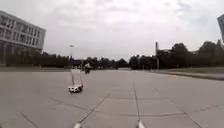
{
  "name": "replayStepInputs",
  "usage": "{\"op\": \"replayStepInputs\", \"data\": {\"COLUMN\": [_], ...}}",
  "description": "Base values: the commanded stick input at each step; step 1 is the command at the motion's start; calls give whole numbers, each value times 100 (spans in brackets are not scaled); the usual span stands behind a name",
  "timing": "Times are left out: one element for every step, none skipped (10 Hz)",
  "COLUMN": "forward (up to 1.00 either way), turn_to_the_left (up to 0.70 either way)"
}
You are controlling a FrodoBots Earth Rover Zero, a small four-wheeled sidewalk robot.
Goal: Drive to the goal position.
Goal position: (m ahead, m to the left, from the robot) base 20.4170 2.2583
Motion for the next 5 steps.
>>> {"op": "replayStepInputs", "data": {"forward": [85,85,85,85,85], "turn_to_the_left": [0,0,0,0,0]}}
